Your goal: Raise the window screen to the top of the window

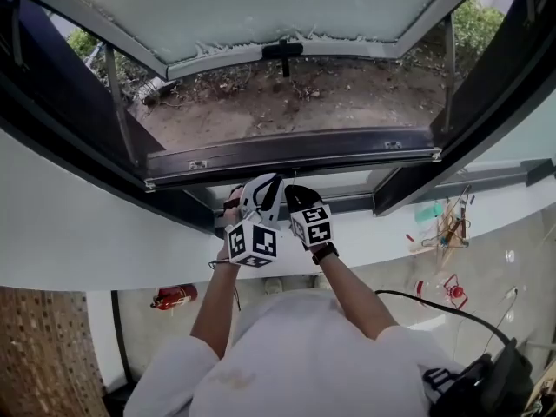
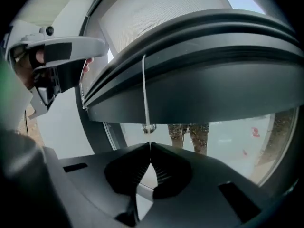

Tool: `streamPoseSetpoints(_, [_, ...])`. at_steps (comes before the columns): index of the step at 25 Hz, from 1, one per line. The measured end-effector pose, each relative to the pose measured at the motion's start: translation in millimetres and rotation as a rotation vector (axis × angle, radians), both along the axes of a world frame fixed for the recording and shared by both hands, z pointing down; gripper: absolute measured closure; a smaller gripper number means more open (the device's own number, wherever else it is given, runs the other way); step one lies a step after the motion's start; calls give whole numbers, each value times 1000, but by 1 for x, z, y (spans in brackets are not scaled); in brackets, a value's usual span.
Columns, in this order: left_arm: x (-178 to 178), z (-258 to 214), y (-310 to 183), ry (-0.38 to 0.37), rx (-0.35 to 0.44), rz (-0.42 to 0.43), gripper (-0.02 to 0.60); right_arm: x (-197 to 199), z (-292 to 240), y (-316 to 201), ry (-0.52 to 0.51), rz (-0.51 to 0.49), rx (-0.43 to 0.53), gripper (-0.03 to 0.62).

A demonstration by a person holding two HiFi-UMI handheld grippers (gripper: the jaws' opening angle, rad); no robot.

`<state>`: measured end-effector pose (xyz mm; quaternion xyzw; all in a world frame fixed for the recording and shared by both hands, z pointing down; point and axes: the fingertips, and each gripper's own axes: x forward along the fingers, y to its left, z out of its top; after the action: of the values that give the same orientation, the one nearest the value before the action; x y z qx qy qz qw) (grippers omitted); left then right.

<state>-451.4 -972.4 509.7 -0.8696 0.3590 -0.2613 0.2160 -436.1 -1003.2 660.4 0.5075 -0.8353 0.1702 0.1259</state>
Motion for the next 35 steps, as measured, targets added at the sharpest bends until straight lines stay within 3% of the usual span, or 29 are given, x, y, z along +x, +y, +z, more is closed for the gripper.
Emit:
streamPoseSetpoints(1, [4, 2, -1, -54, 20, 11, 569, -1, 2, 2, -10, -3, 5, 592])
streamPoseSetpoints(5, [16, 14, -6, -222, 62, 47, 517, -4, 4, 12, -61, -32, 45, 592])
streamPoseSetpoints(11, [17, 33, -16, -362, 54, 32, 511, 14, 13, 24, -35, -11, 67, 592])
streamPoseSetpoints(14, [18, 37, -18, -426, 96, 19, 511, 18, 22, 31, 3, -18, 52, 592])
streamPoseSetpoints(17, [19, 36, -21, -463, 150, -10, 512, 26, 68, 47, 89, -15, -74, 592])
streamPoseSetpoints(22, [19, 38, -21, -573, 190, -52, 512, 56, 186, 117, 211, -19, -395, 592])
streamPoseSetpoints(24, [18, 40, -20, -624, 188, -64, 512, 71, 210, 136, 217, -4, -452, 592])
streamPoseSetpoints(28, [23, 42, -17, -627, 161, -46, 515, 79, 205, 141, 168, 9, -423, 592])
streamPoseSetpoints(32, [21, 48, -17, -655, 158, -71, 535, 75, 208, 146, 245, -49, -343, 592])
streamPoseSetpoints(35, [21, 50, -15, -614, 141, -90, 537, 78, 213, 151, 311, -82, -306, 592])
